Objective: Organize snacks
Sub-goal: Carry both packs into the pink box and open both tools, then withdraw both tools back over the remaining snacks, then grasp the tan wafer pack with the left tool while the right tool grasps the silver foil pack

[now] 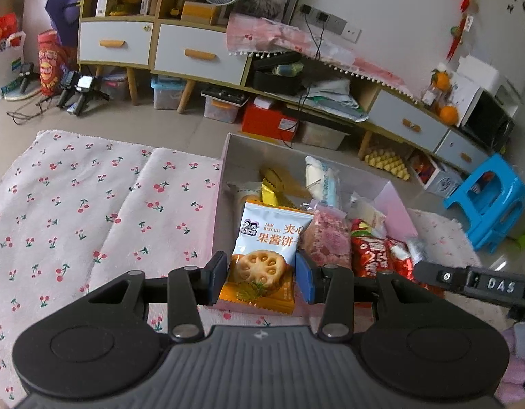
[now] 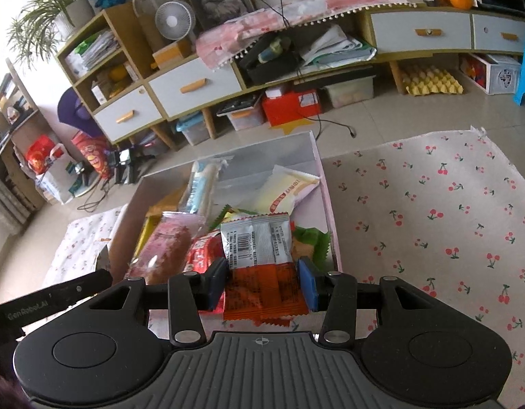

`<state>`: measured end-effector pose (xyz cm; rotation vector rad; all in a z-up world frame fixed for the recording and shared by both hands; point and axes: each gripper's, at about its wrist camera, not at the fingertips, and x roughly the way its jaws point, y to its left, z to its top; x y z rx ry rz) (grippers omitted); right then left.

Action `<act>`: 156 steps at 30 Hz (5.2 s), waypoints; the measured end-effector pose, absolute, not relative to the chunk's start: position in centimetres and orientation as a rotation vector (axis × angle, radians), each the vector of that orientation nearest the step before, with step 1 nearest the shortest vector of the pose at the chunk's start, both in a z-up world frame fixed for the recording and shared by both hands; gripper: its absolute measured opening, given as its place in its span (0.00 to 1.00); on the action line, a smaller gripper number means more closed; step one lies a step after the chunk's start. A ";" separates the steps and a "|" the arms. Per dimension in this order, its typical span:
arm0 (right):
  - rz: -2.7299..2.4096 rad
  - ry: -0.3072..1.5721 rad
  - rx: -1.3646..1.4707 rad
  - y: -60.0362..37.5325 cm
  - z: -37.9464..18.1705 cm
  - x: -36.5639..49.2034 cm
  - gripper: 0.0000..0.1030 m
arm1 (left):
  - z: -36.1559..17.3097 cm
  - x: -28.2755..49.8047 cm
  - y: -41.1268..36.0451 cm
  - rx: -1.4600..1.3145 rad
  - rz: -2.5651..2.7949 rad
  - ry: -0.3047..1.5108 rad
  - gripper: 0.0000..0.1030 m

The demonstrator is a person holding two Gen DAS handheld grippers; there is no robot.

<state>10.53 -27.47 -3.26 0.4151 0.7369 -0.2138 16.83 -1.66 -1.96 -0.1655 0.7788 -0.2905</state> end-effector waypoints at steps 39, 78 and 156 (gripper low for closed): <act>-0.225 0.633 0.422 -29.0 -1.9 12.9 0.73 | -1.6 17.1 -3.4 -0.148 -0.204 0.755 0.60; -0.195 0.813 0.017 -23.8 -4.5 2.2 0.96 | -4.0 9.7 -3.5 0.227 -0.423 0.827 0.98; -0.232 0.899 0.081 -24.3 -8.8 6.7 0.84 | -6.2 11.0 -1.6 0.214 -0.464 0.799 0.51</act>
